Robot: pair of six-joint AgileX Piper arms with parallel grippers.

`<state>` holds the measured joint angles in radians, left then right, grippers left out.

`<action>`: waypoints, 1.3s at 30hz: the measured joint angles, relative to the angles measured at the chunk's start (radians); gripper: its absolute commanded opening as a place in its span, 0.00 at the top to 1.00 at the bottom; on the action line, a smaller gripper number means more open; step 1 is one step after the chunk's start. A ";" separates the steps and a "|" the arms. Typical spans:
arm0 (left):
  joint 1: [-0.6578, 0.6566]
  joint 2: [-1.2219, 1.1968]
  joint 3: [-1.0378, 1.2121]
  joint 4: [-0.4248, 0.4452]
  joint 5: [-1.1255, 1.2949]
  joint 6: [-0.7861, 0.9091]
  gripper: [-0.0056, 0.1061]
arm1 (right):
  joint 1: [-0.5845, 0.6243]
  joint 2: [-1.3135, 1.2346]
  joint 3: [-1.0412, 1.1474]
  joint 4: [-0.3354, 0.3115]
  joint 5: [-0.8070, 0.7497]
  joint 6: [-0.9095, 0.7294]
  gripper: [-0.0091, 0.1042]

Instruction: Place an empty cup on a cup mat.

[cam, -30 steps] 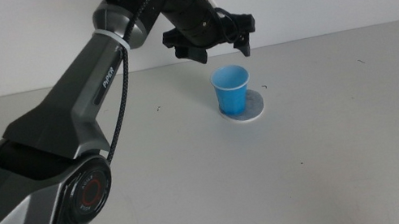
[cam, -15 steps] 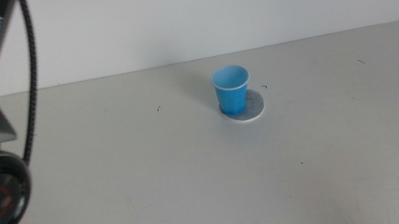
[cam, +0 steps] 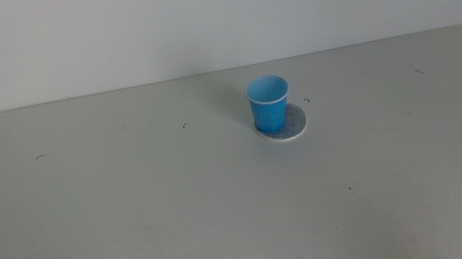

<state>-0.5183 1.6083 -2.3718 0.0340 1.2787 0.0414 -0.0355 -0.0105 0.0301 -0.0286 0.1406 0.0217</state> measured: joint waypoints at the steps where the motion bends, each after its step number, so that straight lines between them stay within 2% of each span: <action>1: 0.000 -0.029 0.046 0.022 0.000 0.000 0.13 | 0.000 0.000 0.000 0.000 0.000 0.000 0.09; 6: 0.014 -0.266 0.389 0.119 -0.118 -0.005 0.13 | 0.000 0.000 0.000 0.000 0.000 0.000 0.09; 8: 0.047 -0.345 0.523 0.125 -0.207 -0.006 0.13 | 0.000 0.000 0.000 0.000 0.000 0.000 0.09; 16: 0.283 -0.624 1.102 0.019 -0.521 -0.008 0.13 | 0.000 0.000 0.000 0.000 0.000 0.000 0.09; 21: 0.377 -0.817 1.440 -0.007 -0.722 -0.007 0.13 | 0.000 0.000 0.000 0.000 0.000 0.000 0.09; 31: 0.407 -1.111 1.924 -0.010 -1.071 -0.007 0.13 | 0.000 0.000 0.000 0.000 0.000 0.000 0.09; 39: 0.407 -1.363 2.184 -0.010 -1.155 -0.007 0.13 | 0.000 0.000 0.000 0.000 0.000 0.000 0.09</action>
<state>-0.1117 0.2453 -0.1874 0.0245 0.1238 0.0341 -0.0355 -0.0105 0.0301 -0.0286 0.1406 0.0217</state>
